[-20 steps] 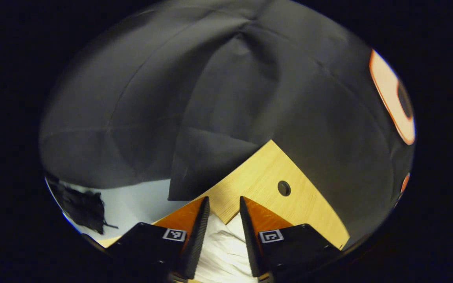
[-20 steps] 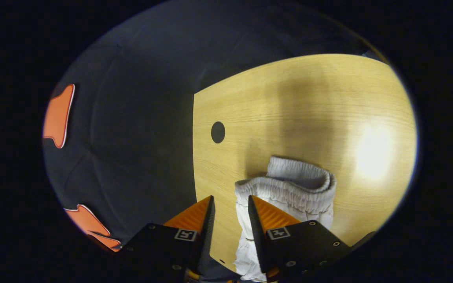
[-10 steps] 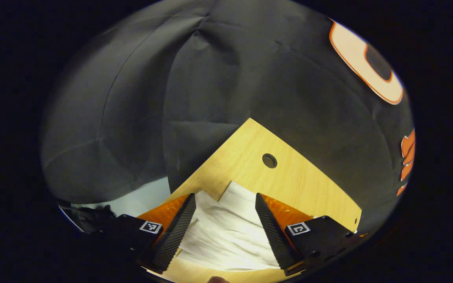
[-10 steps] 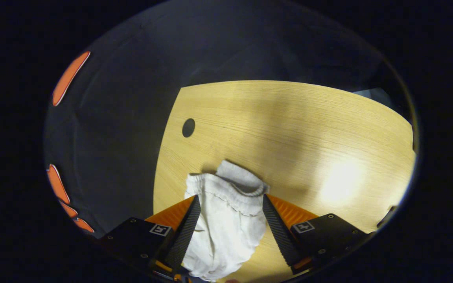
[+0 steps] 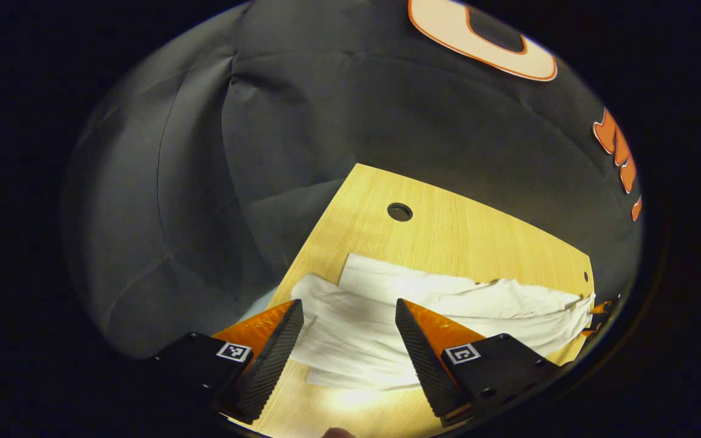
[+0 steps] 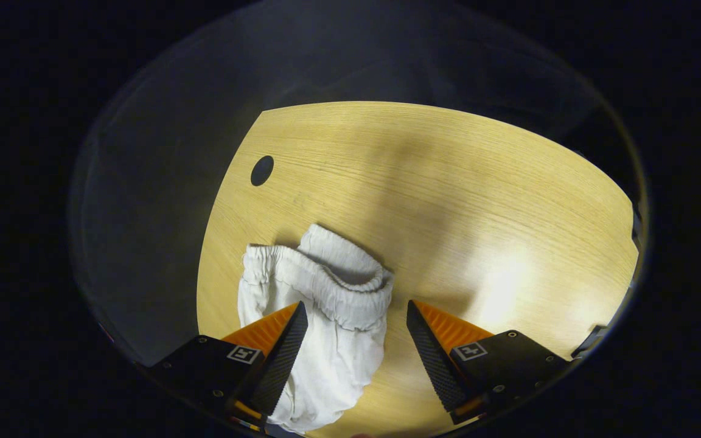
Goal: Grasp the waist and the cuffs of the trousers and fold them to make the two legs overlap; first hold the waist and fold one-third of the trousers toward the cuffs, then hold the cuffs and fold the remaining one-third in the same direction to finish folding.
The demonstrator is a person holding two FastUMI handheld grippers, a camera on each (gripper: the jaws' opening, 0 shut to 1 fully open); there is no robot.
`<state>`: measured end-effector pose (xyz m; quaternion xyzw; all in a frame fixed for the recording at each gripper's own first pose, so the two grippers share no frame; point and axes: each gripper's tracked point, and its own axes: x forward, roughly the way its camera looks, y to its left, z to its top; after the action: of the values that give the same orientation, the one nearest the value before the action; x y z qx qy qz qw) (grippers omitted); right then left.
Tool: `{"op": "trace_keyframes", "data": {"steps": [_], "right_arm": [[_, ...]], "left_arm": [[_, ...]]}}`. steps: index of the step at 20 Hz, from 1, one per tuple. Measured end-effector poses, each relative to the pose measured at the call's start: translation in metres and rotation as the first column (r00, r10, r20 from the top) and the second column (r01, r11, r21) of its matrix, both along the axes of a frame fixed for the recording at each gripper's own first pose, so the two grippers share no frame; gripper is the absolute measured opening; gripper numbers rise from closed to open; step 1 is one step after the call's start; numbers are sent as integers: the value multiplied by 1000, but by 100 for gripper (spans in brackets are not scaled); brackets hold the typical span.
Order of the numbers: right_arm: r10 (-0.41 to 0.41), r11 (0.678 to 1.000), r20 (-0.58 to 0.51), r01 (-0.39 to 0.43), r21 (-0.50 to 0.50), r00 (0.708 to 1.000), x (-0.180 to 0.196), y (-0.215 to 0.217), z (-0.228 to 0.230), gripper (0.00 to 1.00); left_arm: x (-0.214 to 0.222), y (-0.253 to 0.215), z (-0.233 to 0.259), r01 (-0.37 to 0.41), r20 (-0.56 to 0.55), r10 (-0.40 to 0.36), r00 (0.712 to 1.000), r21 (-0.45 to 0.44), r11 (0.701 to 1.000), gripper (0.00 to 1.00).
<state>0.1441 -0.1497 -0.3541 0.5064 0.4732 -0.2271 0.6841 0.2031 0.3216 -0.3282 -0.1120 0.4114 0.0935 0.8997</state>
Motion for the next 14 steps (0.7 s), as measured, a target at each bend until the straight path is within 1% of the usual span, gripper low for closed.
{"op": "trace_keyframes", "data": {"steps": [3,4,7,8,9,11,12,13,14], "right_arm": [[-22,999,12,23,-49,1000,6,-7,-10,98],[-25,998,36,27,-63,999,10,-8,-11,92],[-17,995,56,22,-102,998,13,-14,-15,65],[-14,994,55,20,-109,998,12,-18,-15,52],[-41,996,78,48,-78,996,17,-18,-13,35],[-74,996,119,79,-39,990,20,-12,-20,20],[-78,997,131,80,-17,988,21,-7,-20,18],[-72,997,134,74,-14,988,21,-8,-19,13],[-60,997,129,65,-33,990,21,-9,-18,11]], "left_arm": [[-4,-1,-6,25,-11,-25,1000,34,999,99],[-6,-3,-9,32,-21,-31,999,46,998,99],[-14,-18,-35,39,-61,-36,997,39,998,99],[-18,-22,-40,34,-69,-31,997,39,999,100],[-21,-25,-42,21,-72,-18,997,31,999,100],[-26,-38,-54,9,-80,-9,997,9,1000,100],[-29,-43,-62,11,-87,-9,996,16,1000,100],[-29,-48,-67,19,-89,-17,996,21,1000,100],[-26,-52,-68,29,-85,-26,996,29,999,100]]}}
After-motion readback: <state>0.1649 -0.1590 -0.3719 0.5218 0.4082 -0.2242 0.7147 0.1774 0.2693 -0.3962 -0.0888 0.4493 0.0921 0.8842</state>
